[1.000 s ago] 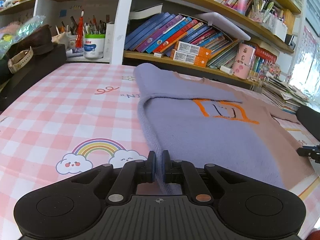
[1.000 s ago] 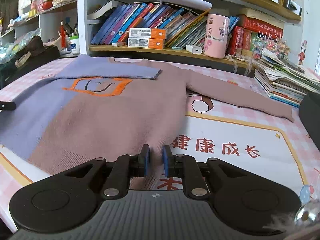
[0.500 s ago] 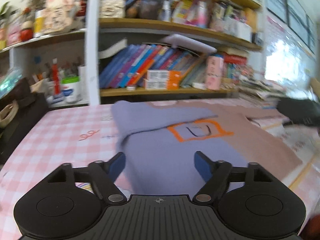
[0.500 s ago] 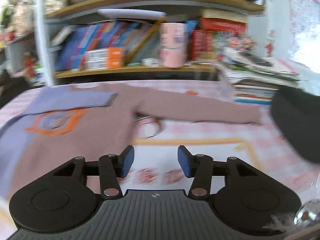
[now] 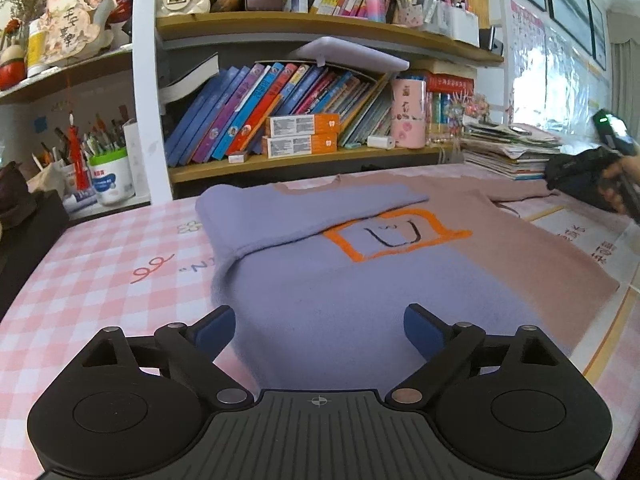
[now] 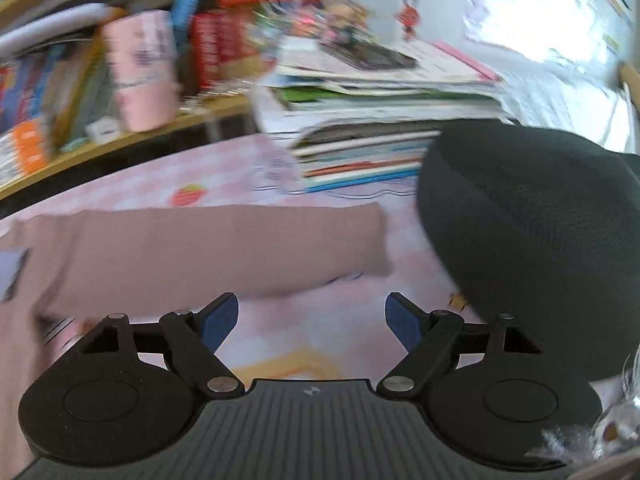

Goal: Fold clothes
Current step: 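Pinch the pink sleeve cuff with the right gripper and lift it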

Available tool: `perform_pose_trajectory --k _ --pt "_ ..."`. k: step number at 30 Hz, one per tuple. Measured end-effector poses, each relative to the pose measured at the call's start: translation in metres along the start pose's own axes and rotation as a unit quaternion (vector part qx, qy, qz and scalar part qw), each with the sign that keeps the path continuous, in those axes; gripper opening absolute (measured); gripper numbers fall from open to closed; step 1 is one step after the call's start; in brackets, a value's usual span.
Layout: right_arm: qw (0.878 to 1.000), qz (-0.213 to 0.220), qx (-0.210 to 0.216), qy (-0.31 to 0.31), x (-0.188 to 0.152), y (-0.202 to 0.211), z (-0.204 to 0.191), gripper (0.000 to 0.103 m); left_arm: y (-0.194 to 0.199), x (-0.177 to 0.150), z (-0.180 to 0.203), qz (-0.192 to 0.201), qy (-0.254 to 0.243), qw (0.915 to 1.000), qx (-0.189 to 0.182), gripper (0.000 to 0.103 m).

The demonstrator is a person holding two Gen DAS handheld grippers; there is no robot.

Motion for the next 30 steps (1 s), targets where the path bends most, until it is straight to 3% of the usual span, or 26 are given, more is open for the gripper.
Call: perform_pose_trajectory --k 7,12,15,17,20,24,30 --pt "0.998 -0.029 -0.047 -0.004 0.021 -0.041 0.005 0.076 -0.004 -0.001 0.004 -0.013 -0.016 0.9998 0.002 0.095" --pt "0.998 -0.029 -0.042 -0.029 0.025 -0.050 0.011 0.073 -0.005 -0.001 0.007 -0.016 -0.028 0.9995 -0.003 0.095" --pt "0.999 -0.027 -0.033 -0.034 0.025 -0.048 0.012 0.060 -0.005 -0.002 0.009 -0.017 -0.033 0.9993 -0.009 0.096" --pt "0.999 -0.026 -0.024 -0.035 0.026 -0.046 0.011 0.038 -0.004 -0.002 0.010 -0.016 -0.036 0.9991 -0.012 0.096" --pt "0.999 -0.037 -0.005 -0.036 0.028 -0.042 0.005 0.014 -0.001 -0.001 0.012 -0.006 -0.039 0.9990 -0.018 0.096" --pt "1.000 -0.020 -0.003 -0.009 0.044 -0.020 -0.014 0.011 0.006 0.001 0.014 0.020 -0.045 0.9986 -0.017 0.097" --pt "0.997 0.041 0.059 0.021 0.076 0.043 -0.069 0.011 0.011 0.004 0.014 0.037 -0.041 0.9982 -0.023 0.099"
Point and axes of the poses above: each gripper's, at about its wrist camera, not at the fingertips, and y roughly against the way its jaws point, z to its right, x to its top, the point moved 6 cm from there along -y, roughly the way its jaws point, and after that the axes turned 1 degree about -x, right-handed, at the moved point
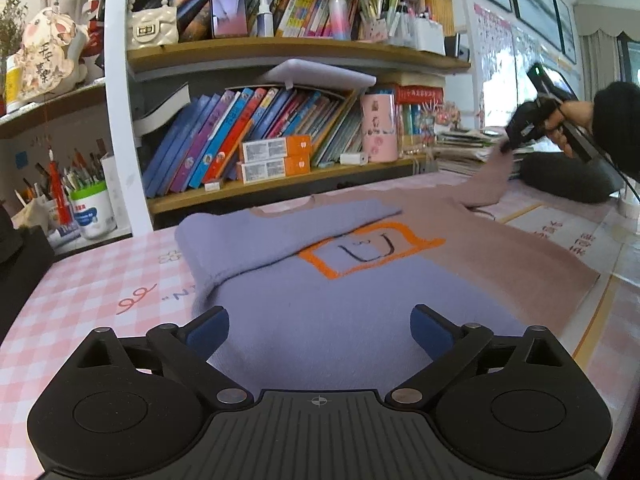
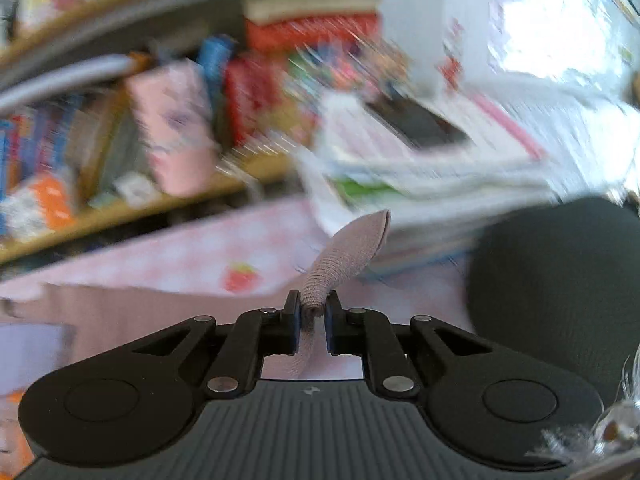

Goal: Fold clothes
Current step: 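Pinch the pink sleeve cuff with the right gripper and lift it, then carry the pink sleeve across the sweater body and open the right gripper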

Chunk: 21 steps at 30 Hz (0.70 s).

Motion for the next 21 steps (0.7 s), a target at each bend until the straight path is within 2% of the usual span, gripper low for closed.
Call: perform_pose_trajectory --k 4,10,14,21 --pt "0.997 0.033 0.055 0.044 0.019 0.035 -0.063 0.011 0.001 0.000 0.002 0.004 -0.008 0.9999 0.005 0.099" --pt "0.983 0.065 0.134 0.111 0.034 0.065 -0.175 0.011 0.003 0.001 0.014 0.014 -0.047 0.9984 0.027 0.100" --pt "0.972 0.069 0.175 0.142 0.033 0.071 -0.240 0.011 0.008 0.001 0.025 0.027 -0.079 0.9961 0.028 0.100" --pt "0.960 0.047 0.213 0.173 0.015 0.065 -0.311 0.011 0.009 0.000 0.027 0.032 -0.084 0.9957 0.020 0.100"
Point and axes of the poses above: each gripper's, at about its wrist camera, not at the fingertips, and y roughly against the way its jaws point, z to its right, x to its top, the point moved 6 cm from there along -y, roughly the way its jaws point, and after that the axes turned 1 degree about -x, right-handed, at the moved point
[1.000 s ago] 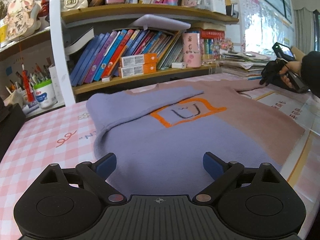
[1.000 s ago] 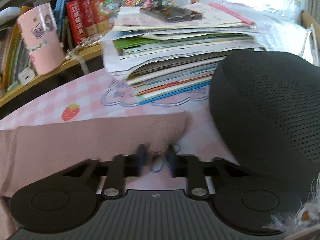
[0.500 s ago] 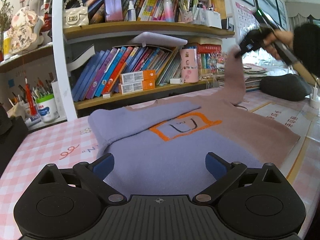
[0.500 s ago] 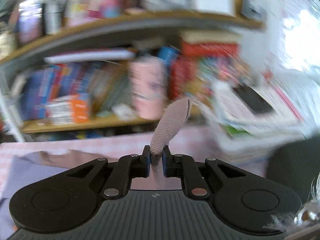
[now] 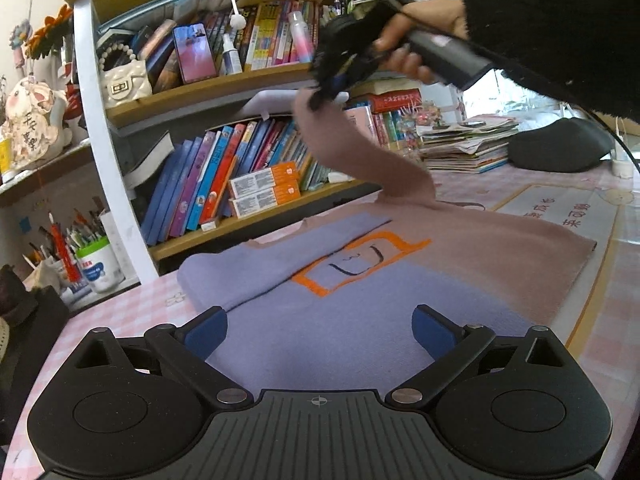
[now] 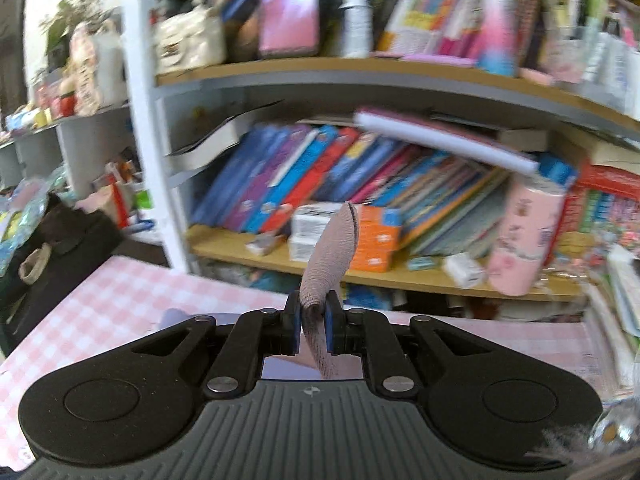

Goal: Fold clothes
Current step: 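Carry the pink sleeve across the sweater body and open the right gripper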

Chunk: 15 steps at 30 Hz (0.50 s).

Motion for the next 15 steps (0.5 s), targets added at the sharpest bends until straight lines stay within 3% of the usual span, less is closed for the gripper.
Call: perform_pose_trajectory --k 15 --pt "0.997 -0.056 0.061 -0.006 -0.034 -0.051 -0.053 0.013 0.000 0.000 -0.002 0.001 0.007 1.0000 0.002 0.102"
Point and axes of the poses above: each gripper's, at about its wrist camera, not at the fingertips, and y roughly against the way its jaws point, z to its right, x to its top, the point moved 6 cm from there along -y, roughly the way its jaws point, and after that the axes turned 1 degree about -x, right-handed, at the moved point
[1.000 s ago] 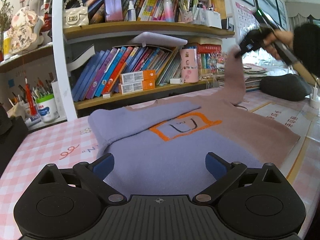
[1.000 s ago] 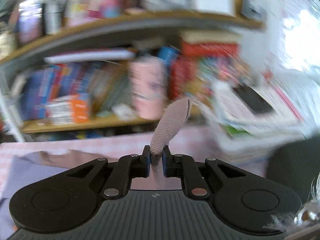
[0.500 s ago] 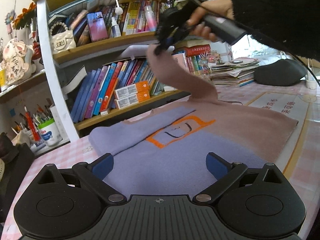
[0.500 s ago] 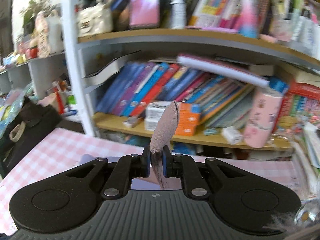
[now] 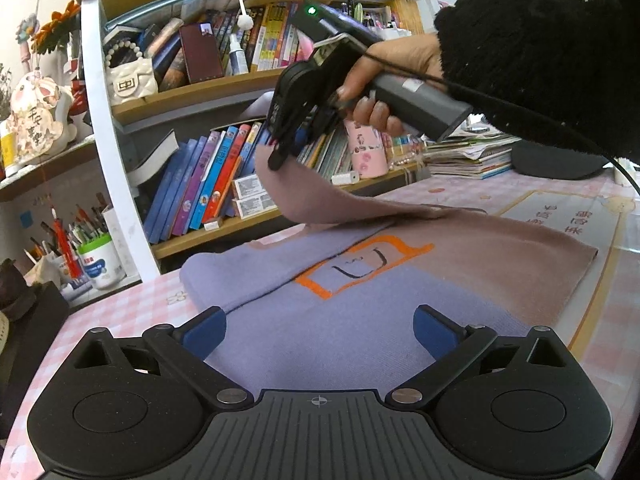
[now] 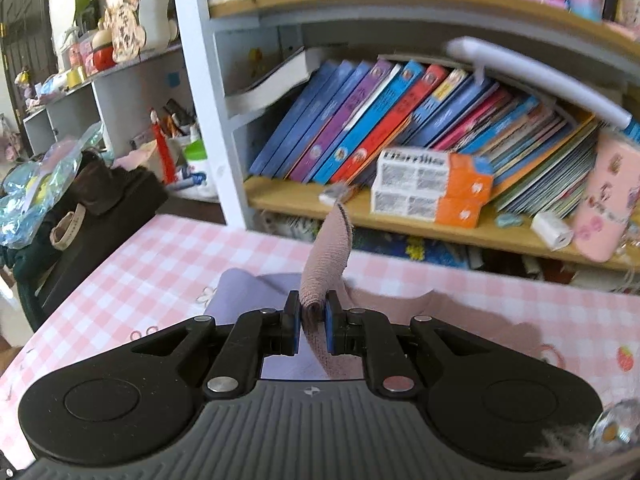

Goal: Fold clothes
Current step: 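Carry the pink sleeve across the sweater body and open the right gripper, then grasp the pink side edge with the right gripper and fold it inward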

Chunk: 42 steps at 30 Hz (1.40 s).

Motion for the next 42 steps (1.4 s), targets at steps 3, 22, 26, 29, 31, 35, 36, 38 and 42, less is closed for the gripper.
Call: perform_pose_trajectory --k 3,22,26,29,31,35,36,38,42 --pt "1.000 -0.005 0.015 -0.021 -0.006 -0.004 0.001 0.043 -0.001 -0.001 -0.001 -0.005 0.001 1.0000 -0.001 0.102" --pt "0.998 -0.031 0.011 -0.049 -0.096 0.053 0.063 0.055 -0.012 -0.005 -0.009 -0.042 0.008 0.9986 0.032 0.103" --pt "0.999 -0.033 0.012 -0.041 -0.135 0.080 0.070 0.056 -0.011 -0.006 -0.019 -0.039 0.037 0.9980 0.034 0.103" --pt "0.999 -0.026 0.003 -0.035 -0.164 0.106 0.076 0.058 -0.009 -0.007 -0.028 -0.035 0.060 0.9964 0.048 0.103" --pt "0.999 -0.015 -0.005 -0.037 -0.181 0.126 0.082 0.061 -0.007 -0.008 -0.029 -0.040 0.067 0.9947 0.067 0.103" --pt "0.998 0.013 -0.013 -0.063 -0.210 0.162 0.100 0.065 -0.001 -0.012 -0.025 -0.071 0.074 0.9890 0.106 0.101" --pt "0.997 0.018 -0.015 -0.076 -0.217 0.169 0.105 0.065 0.001 -0.013 -0.024 -0.079 0.076 0.9872 0.116 0.101" --pt "0.994 0.028 -0.018 -0.102 -0.230 0.181 0.115 0.064 0.009 -0.015 -0.027 -0.082 0.119 0.9842 0.102 0.101" --pt "0.989 0.045 -0.012 -0.143 -0.253 0.199 0.128 0.057 0.023 -0.019 -0.037 -0.090 0.192 0.9730 0.090 0.101"
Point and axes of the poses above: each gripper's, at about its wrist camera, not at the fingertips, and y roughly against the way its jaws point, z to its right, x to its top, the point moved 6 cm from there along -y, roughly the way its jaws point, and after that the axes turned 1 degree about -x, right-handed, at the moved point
